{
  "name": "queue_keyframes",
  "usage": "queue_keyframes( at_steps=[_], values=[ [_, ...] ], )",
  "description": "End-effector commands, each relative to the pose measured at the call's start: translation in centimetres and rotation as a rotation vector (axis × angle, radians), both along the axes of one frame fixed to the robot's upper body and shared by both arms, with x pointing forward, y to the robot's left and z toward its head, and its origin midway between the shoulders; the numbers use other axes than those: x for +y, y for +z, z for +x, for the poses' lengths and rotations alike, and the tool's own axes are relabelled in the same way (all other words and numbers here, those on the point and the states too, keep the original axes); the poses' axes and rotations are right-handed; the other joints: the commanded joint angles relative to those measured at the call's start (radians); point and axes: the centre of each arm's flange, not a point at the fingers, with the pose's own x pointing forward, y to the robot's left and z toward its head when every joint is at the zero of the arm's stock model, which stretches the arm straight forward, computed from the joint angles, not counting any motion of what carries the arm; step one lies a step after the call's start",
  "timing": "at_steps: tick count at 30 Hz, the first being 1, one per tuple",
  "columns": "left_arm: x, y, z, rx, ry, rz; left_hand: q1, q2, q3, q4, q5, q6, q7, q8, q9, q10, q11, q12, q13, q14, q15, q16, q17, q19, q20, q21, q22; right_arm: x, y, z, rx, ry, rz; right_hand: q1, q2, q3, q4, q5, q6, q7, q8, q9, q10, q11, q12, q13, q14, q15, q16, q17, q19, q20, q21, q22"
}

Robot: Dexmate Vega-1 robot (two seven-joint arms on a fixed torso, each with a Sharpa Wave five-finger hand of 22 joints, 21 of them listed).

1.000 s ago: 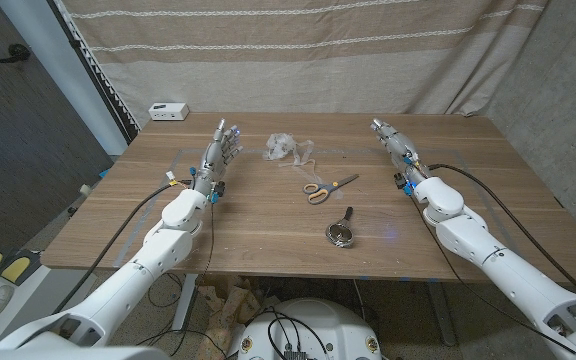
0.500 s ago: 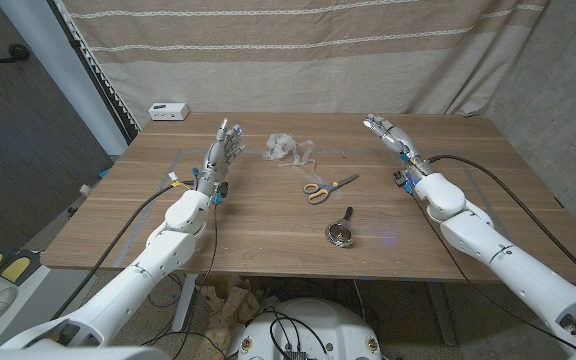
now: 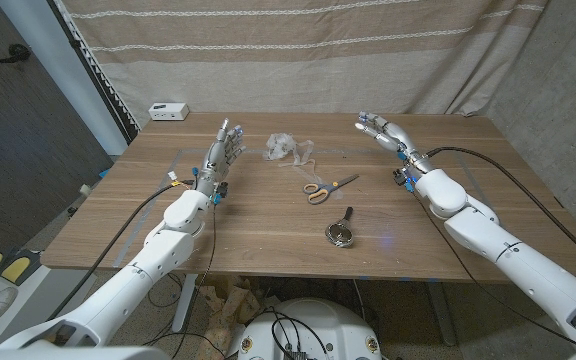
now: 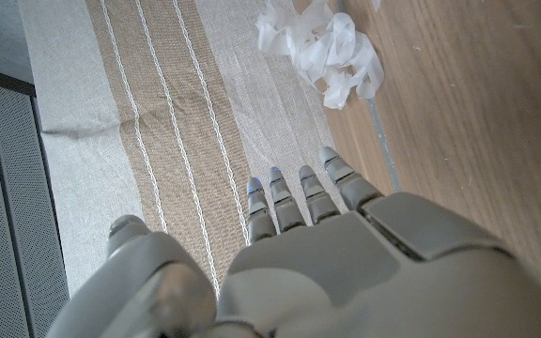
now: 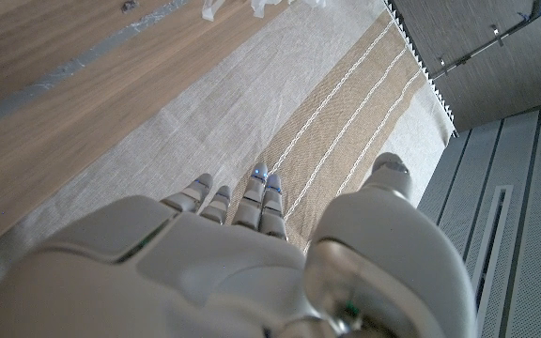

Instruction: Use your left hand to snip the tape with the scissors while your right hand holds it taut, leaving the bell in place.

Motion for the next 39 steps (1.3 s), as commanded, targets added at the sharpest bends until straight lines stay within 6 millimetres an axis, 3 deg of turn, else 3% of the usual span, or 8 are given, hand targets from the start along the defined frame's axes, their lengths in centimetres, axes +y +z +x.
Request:
queue_keyframes(
  at_steps=[1, 4, 14, 23, 33, 39],
  values=[
    [0.0, -0.2, -0.2, -0.021, -0.014, -0.010, 0.006, 0.006, -0.001, -0.005, 0.003, -0.002, -0.006, 0.004, 0.003, 0.005, -0.004, 0.006, 0.004, 0.006, -0.098, 0.004, 0.002, 0.002, -0.002, 0.005, 0.003, 0.9, 0.5, -0.7, -0.034, -0.058, -0.136, 0.017, 0.004, 0.001, -0.006, 0.007, 0.041, -0.022, 0.014, 0.004, 0.003, 0.012, 0.005, 0.005, -0.010, -0.050, -0.001, 0.003, -0.010, -0.008, 0.000, 0.003],
    [0.0, -0.3, -0.2, -0.021, -0.017, -0.006, 0.007, 0.006, -0.001, -0.005, 0.003, -0.001, -0.007, 0.004, 0.003, 0.007, -0.006, 0.007, 0.004, 0.007, -0.099, 0.004, 0.002, 0.003, -0.002, 0.005, 0.003, 1.3, 0.7, -1.0, -0.051, -0.075, -0.175, 0.022, 0.006, 0.003, -0.007, 0.009, 0.042, -0.012, 0.013, 0.006, 0.013, 0.003, 0.009, 0.005, -0.011, -0.050, 0.000, 0.003, -0.011, -0.008, 0.000, 0.003],
    [0.6, -0.9, -0.2, -0.007, -0.017, -0.004, 0.006, 0.007, -0.002, -0.005, 0.003, -0.006, -0.005, 0.002, 0.003, 0.005, -0.011, 0.005, 0.004, 0.007, -0.101, 0.004, 0.002, 0.001, -0.003, 0.005, 0.003, 2.3, 0.9, -2.2, -0.120, -0.127, -0.278, 0.041, 0.012, 0.009, -0.012, 0.013, 0.066, 0.012, 0.018, 0.007, 0.029, 0.016, 0.015, 0.006, -0.009, -0.048, 0.002, 0.003, -0.008, -0.007, 0.002, 0.003],
    [0.8, -1.0, -0.3, 0.004, -0.020, 0.021, 0.004, 0.008, -0.004, -0.005, 0.003, -0.011, -0.006, -0.001, 0.002, 0.008, -0.012, 0.006, 0.004, 0.002, -0.100, 0.002, 0.002, -0.004, -0.002, 0.003, 0.003, 3.3, 0.8, -3.0, -0.166, -0.163, -0.371, 0.060, 0.013, 0.013, -0.017, 0.018, 0.065, -0.014, 0.013, 0.008, 0.034, -0.005, 0.016, 0.008, -0.009, -0.049, 0.002, 0.002, -0.013, -0.001, 0.001, 0.002],
    [0.3, -1.4, -0.2, -0.019, -0.064, 0.009, 0.003, 0.008, -0.006, -0.005, 0.002, 0.007, -0.011, 0.006, 0.002, 0.022, -0.013, 0.009, 0.004, 0.006, -0.103, 0.004, 0.002, 0.000, -0.006, 0.005, 0.003, 4.8, 0.9, -3.4, -0.221, -0.193, -0.469, 0.074, 0.016, 0.018, -0.021, 0.021, 0.068, -0.011, 0.012, 0.008, 0.040, -0.011, 0.018, 0.008, -0.010, -0.049, 0.002, 0.002, -0.019, 0.013, 0.000, 0.002],
    [0.4, -1.6, -0.1, -0.007, -0.057, 0.033, 0.004, 0.008, -0.007, -0.006, 0.002, 0.012, -0.011, 0.007, 0.002, 0.025, -0.011, 0.010, 0.004, 0.009, -0.103, 0.005, 0.002, 0.002, -0.008, 0.006, 0.003, 5.1, 0.8, -3.3, -0.220, -0.198, -0.504, 0.090, 0.019, 0.023, -0.024, 0.025, 0.077, -0.009, 0.013, 0.009, 0.058, -0.002, 0.025, 0.009, -0.008, -0.050, 0.003, 0.002, -0.017, 0.014, 0.001, 0.002]
  ],
)
